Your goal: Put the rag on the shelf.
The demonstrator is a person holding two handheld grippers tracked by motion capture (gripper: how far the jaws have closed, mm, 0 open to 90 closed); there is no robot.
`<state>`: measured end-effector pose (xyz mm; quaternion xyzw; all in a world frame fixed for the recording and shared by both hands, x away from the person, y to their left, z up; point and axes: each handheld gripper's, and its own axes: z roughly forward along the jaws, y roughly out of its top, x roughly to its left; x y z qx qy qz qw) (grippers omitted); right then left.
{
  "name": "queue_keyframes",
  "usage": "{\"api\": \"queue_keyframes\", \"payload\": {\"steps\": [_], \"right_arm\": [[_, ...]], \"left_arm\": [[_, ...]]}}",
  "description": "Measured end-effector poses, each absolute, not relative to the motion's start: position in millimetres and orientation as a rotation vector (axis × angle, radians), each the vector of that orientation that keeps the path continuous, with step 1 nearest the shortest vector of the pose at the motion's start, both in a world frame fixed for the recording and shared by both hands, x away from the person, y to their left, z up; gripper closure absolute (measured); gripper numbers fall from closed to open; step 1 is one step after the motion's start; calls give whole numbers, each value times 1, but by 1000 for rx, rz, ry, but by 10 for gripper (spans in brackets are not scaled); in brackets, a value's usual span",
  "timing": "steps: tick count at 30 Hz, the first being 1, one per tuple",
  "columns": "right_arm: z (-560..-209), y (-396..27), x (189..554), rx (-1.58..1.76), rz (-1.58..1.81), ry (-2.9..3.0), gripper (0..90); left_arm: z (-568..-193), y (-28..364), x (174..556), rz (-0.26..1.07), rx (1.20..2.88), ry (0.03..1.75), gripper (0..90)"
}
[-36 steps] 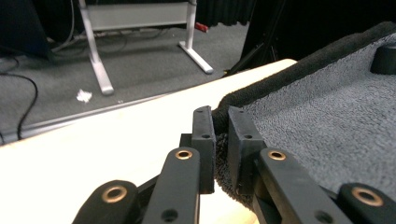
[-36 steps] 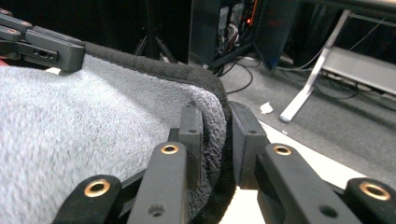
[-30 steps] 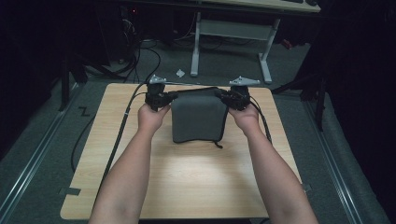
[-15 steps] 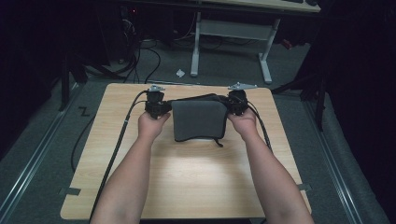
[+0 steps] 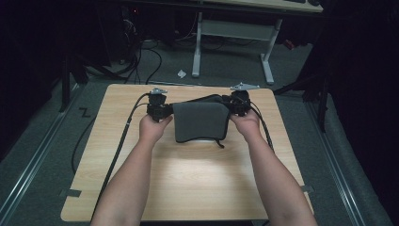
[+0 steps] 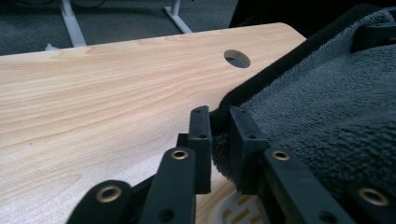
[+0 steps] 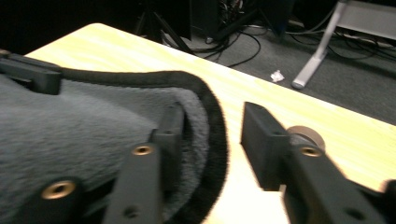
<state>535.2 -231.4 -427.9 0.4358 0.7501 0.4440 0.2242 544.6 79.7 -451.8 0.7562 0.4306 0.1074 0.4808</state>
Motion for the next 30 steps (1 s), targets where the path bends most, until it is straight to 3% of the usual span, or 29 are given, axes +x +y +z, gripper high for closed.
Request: {"api": "queue_keyframes", "payload": {"steps": [14, 30], "right_arm": [[-420, -245, 533, 1226, 1193, 2023, 445], [-413, -267, 528, 1254, 1206, 1955, 427]], "left_arm": [[-450, 85, 543, 285, 1836, 1097, 670], [-443, 94, 539, 308, 1814, 1111, 593]]}}
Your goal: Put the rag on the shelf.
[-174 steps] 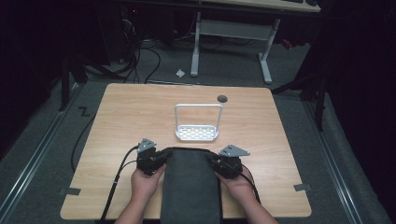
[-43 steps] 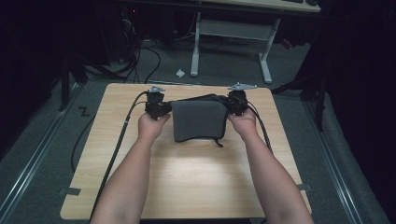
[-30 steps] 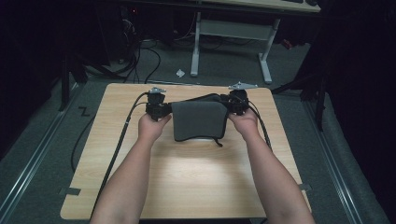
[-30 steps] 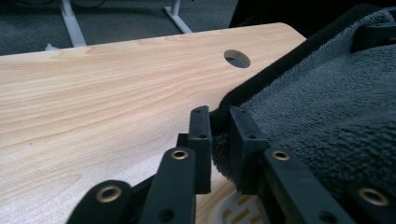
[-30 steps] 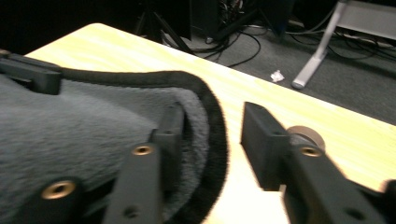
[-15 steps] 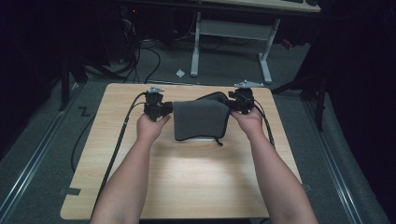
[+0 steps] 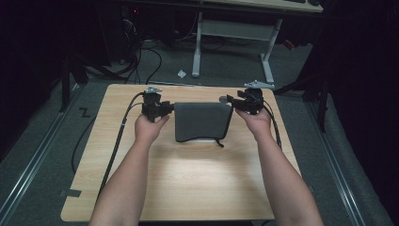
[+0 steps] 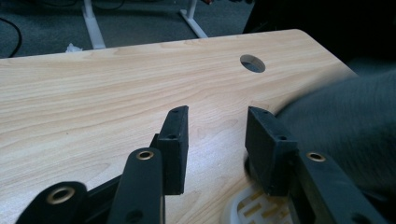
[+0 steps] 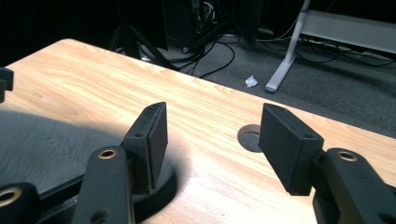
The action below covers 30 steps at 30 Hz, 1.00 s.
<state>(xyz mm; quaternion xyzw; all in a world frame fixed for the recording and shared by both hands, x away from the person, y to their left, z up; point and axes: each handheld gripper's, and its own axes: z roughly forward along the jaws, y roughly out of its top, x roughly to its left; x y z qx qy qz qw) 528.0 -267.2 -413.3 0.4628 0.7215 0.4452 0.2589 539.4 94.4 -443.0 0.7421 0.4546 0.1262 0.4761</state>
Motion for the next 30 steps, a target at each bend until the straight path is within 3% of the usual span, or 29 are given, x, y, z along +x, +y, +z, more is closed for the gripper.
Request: {"api": "queue_keyframes", "payload": {"steps": [14, 21, 30], "right_arm": [[-418, -295, 512, 1290, 1190, 1914, 430], [-421, -304, 489, 1266, 1198, 1894, 452], [-427, -296, 453, 1193, 1116, 1902, 436]], "left_arm": [[-443, 128, 523, 355, 1759, 1152, 527], [-449, 152, 496, 419, 1753, 1148, 493], [-466, 166, 461, 397, 1755, 1145, 463]]}}
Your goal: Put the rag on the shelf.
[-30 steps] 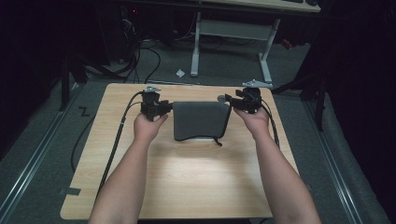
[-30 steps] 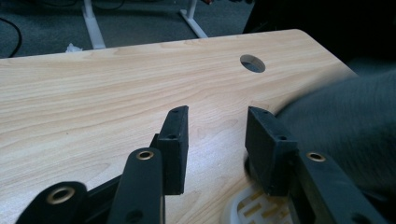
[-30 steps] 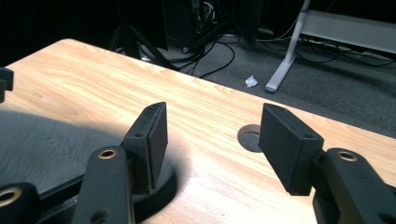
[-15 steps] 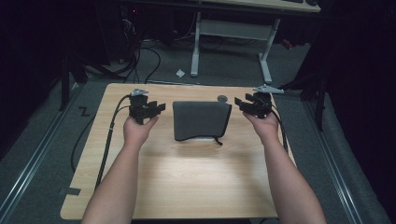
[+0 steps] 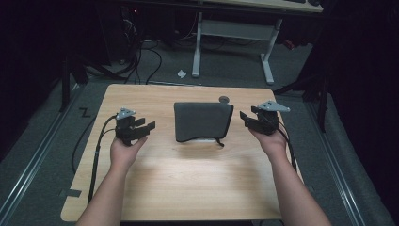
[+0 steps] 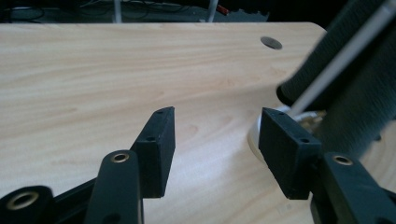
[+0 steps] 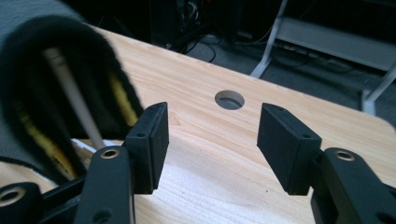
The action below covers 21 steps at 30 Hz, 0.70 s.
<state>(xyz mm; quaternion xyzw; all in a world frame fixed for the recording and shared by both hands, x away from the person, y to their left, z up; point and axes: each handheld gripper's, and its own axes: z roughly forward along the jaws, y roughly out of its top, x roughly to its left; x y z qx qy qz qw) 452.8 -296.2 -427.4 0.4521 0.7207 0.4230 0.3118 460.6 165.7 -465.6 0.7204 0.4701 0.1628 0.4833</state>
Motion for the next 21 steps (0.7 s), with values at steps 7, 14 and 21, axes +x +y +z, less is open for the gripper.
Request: {"api": "queue_keyframes", "payload": {"steps": [7, 14, 21], "right_arm": [[-432, -283, 424, 1159, 1057, 1941, 398], [-436, -271, 391, 1110, 1058, 1974, 394], [-455, -244, 341, 1081, 1128, 2018, 427]], "left_arm": [[-474, 165, 424, 393, 1757, 1108, 453], [-482, 160, 379, 378, 1772, 1041, 455], [-499, 145, 335, 328, 1826, 1009, 454]]}}
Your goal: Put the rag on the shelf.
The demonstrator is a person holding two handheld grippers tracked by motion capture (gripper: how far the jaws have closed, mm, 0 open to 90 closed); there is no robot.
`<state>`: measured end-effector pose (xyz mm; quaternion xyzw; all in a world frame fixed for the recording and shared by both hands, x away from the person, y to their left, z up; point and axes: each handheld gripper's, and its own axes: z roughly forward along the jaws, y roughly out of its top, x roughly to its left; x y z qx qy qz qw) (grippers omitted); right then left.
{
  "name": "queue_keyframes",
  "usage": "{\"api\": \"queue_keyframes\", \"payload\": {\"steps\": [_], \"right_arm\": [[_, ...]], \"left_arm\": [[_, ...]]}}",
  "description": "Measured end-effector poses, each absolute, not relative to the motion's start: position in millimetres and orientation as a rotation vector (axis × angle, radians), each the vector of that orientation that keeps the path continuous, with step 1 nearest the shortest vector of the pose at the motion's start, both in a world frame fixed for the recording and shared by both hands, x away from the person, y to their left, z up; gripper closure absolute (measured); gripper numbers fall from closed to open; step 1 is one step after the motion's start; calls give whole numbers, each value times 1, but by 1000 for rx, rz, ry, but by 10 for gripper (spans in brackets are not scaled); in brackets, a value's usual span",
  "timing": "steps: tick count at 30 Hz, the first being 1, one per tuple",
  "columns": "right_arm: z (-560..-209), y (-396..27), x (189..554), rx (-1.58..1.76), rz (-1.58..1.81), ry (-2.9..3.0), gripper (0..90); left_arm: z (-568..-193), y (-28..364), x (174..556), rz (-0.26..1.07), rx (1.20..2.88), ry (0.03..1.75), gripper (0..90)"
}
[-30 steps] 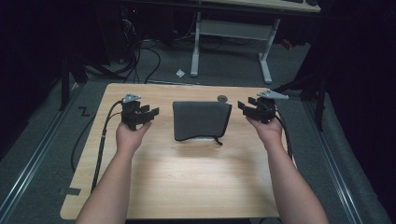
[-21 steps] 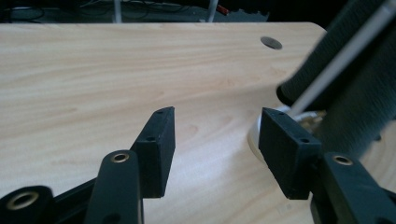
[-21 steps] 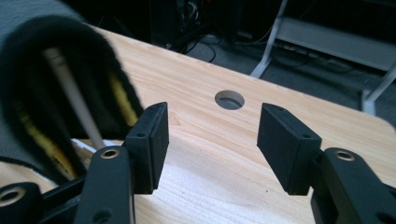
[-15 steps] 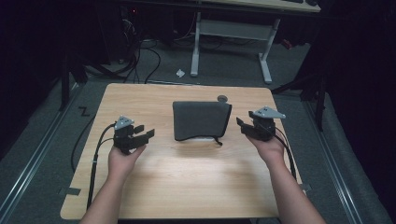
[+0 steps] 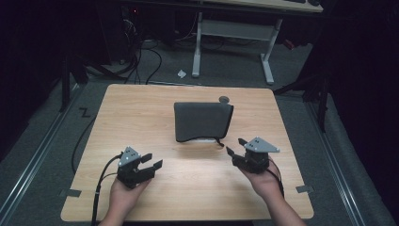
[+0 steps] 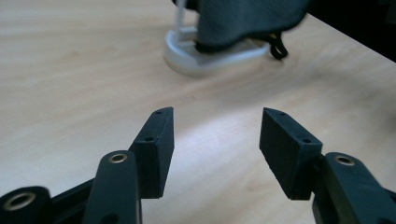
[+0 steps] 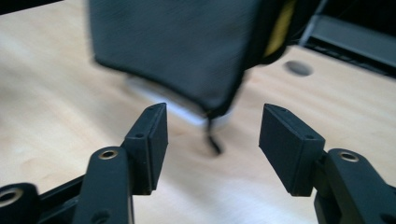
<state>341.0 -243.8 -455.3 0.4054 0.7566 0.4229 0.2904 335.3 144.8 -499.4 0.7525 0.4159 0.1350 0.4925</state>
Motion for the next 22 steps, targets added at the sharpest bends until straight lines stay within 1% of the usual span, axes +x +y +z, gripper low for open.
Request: {"api": "queue_keyframes", "payload": {"steps": [1, 2, 4, 5, 6, 7, 8, 9, 10, 13, 18, 22], "right_arm": [[-455, -244, 341, 1081, 1128, 2018, 427], [-463, -235, 331, 1084, 1139, 2041, 431], [-472, -225, 322, 1080, 1129, 2072, 437], [-477, -221, 319, 1080, 1119, 2080, 437], [-484, -217, 316, 1101, 1125, 2081, 433], [-484, -217, 316, 1101, 1125, 2081, 433], [-493, -214, 313, 1125, 1130, 2077, 425], [-514, -209, 308, 1177, 1092, 2084, 427], [-517, -206, 310, 1162, 1081, 2146, 393], [-518, -205, 309, 1070, 1033, 2138, 414], [-519, -219, 313, 1123, 1051, 2137, 402], [-522, -225, 314, 1152, 1050, 2142, 402]], "left_arm": [[-499, 145, 335, 328, 1826, 1009, 453], [-503, 142, 330, 327, 1838, 1005, 451], [-511, 136, 320, 313, 1852, 1003, 443], [-520, 131, 308, 269, 1837, 1015, 443], [-524, 124, 304, 235, 1874, 997, 439], [-524, 124, 304, 235, 1874, 997, 423], [-526, 114, 299, 248, 1950, 947, 423], [-527, 110, 297, 272, 1969, 933, 419], [-528, 104, 301, 255, 1959, 925, 421], [-531, 105, 308, 225, 1947, 955, 421], [-532, 110, 307, 251, 1956, 962, 412], [-531, 114, 309, 242, 1938, 987, 409]]}}
